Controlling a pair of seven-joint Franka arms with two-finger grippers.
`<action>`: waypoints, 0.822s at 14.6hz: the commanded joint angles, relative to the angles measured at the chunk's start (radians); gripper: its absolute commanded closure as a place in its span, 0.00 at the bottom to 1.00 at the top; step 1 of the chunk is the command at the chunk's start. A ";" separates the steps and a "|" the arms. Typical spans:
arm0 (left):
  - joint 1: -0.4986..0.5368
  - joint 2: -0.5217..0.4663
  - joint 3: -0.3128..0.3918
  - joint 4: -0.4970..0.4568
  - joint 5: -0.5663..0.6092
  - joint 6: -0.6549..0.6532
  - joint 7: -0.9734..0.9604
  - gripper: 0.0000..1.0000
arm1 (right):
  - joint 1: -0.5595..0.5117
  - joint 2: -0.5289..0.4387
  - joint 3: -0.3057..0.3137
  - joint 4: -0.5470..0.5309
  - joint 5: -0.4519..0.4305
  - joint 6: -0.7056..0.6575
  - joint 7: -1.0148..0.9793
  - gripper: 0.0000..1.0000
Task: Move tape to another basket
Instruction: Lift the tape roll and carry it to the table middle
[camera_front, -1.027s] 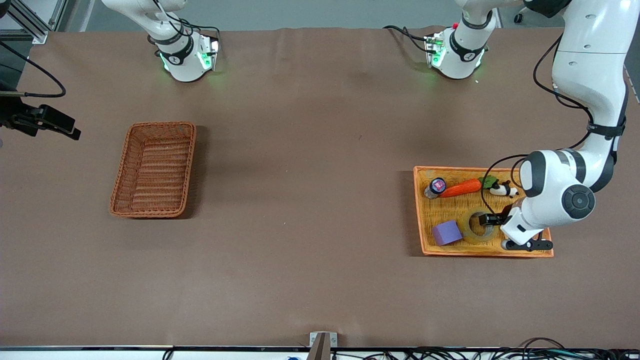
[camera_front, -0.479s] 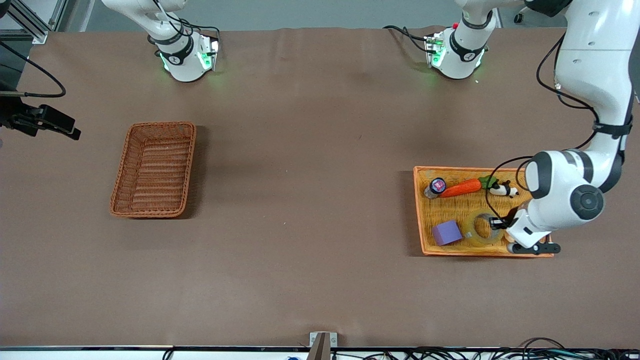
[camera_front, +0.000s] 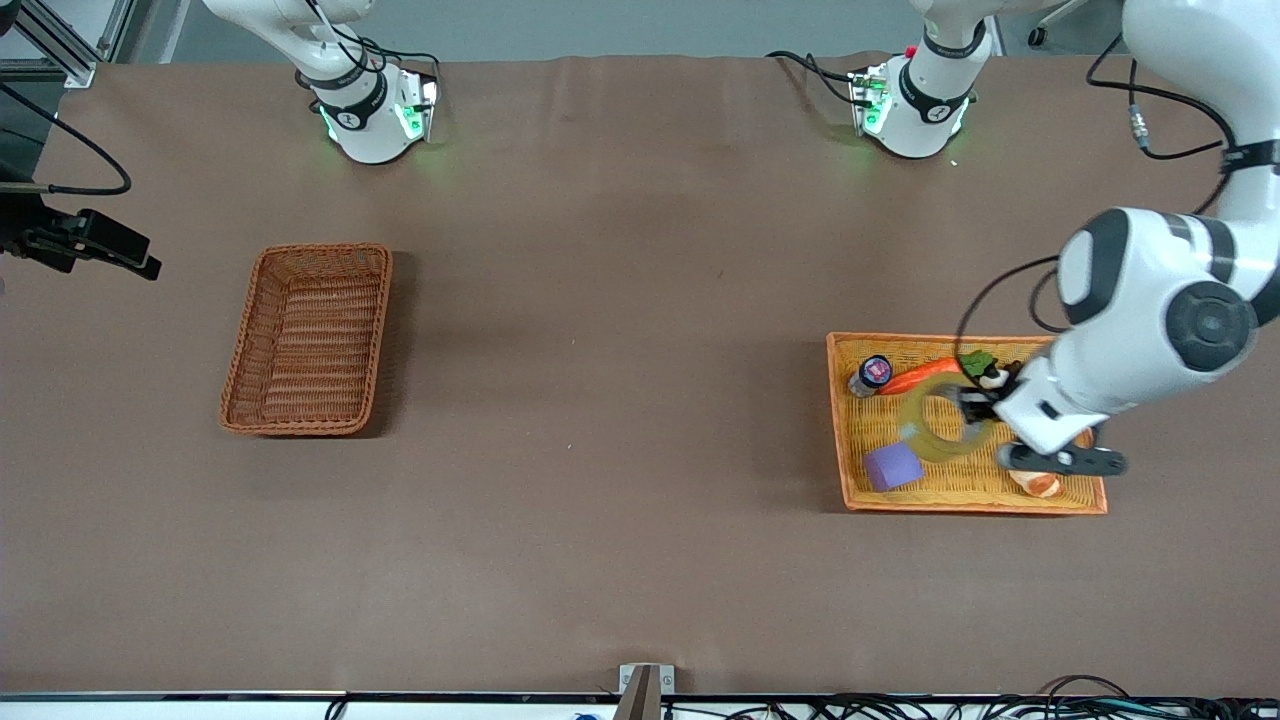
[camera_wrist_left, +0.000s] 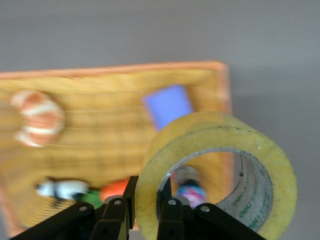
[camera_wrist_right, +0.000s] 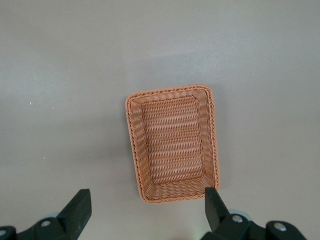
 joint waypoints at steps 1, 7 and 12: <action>-0.074 0.066 -0.087 0.048 0.003 -0.021 -0.213 1.00 | -0.008 -0.009 0.001 -0.003 0.023 -0.008 -0.010 0.00; -0.495 0.367 -0.012 0.330 0.008 0.022 -0.749 1.00 | -0.008 -0.009 0.000 -0.003 0.023 -0.009 -0.010 0.00; -0.618 0.462 0.000 0.330 0.011 0.209 -0.951 1.00 | -0.008 -0.009 0.000 -0.003 0.023 -0.009 -0.010 0.00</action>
